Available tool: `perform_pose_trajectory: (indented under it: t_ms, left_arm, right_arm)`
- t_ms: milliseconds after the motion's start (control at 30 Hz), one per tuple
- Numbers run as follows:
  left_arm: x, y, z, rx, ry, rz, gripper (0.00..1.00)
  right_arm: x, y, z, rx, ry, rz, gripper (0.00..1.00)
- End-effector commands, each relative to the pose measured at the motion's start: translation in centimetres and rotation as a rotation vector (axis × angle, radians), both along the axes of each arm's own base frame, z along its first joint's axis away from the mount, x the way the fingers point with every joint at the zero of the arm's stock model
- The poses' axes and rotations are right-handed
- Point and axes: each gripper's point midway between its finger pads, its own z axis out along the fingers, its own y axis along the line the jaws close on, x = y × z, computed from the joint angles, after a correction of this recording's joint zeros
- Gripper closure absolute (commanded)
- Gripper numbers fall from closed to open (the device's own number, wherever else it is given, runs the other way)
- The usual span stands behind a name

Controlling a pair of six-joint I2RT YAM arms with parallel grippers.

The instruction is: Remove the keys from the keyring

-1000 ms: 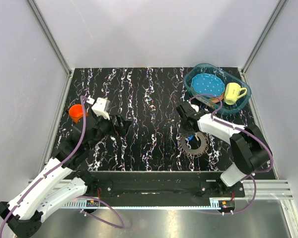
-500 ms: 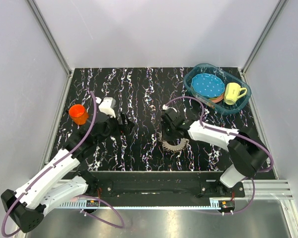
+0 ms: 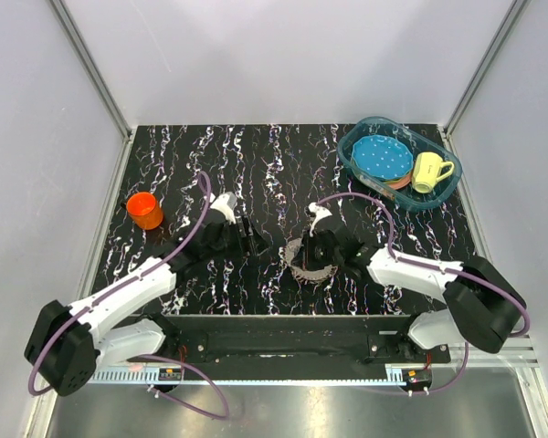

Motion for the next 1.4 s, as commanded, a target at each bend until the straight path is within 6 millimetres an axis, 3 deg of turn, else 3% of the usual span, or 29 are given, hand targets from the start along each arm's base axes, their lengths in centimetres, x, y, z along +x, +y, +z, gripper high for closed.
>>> perform_pose_trajectory:
  t_ms: [0, 233, 567, 667, 800, 867, 967, 1100, 1167, 1233, 1367]
  left_arm:
    - [1.8, -3.5, 2.3, -0.187, -0.034, -0.034, 0.28]
    - [2.2, -5.7, 0.5, -0.243, 0.032, -0.069, 0.32]
    - [1.8, -7.8, -3.9, -0.185, 0.148, -0.093, 0.39]
    - [1.5, -8.2, -4.4, -0.193, 0.165, -0.098, 0.42]
    - [1.3, -8.5, -4.1, -0.214, 0.172, -0.11, 0.52]
    - [1.3, -8.7, -4.0, -0.22, 0.171, -0.123, 0.64]
    - [1.1, -9.1, -3.5, -0.235, 0.161, -0.153, 0.8]
    - [0.8, -9.5, -3.6, -0.232, 0.162, -0.202, 0.98]
    - [0.6, -9.6, -3.7, -0.225, 0.165, -0.222, 1.0]
    - [0.4, -9.7, -3.5, -0.217, 0.152, -0.256, 1.0]
    - [0.0, -9.7, -2.6, -0.203, 0.116, -0.315, 1.0]
  right_arm:
    - [0.9, 1.7, 4.0, 0.166, -0.133, 0.008, 1.0]
    - [0.8, 1.9, 5.3, 0.223, -0.174, 0.019, 1.0]
    - [1.0, 2.0, 4.9, 0.238, -0.161, -0.004, 1.0]
    - [1.2, 2.3, 5.0, 0.246, -0.162, -0.005, 1.0]
    - [1.2, 2.3, 4.6, 0.241, -0.152, -0.008, 1.0]
    - [1.2, 2.4, 4.6, 0.244, -0.148, -0.008, 0.99]
    - [1.1, 2.3, 4.5, 0.241, -0.138, -0.009, 0.91]
    - [0.9, 1.6, 5.3, 0.234, -0.155, -0.019, 0.7]
    - [0.7, 0.7, 5.5, 0.186, -0.173, -0.013, 0.57]
    - [1.2, -0.5, 7.5, 0.163, -0.24, -0.046, 0.48]
    - [2.4, -4.1, 9.6, 0.057, -0.385, -0.143, 0.42]
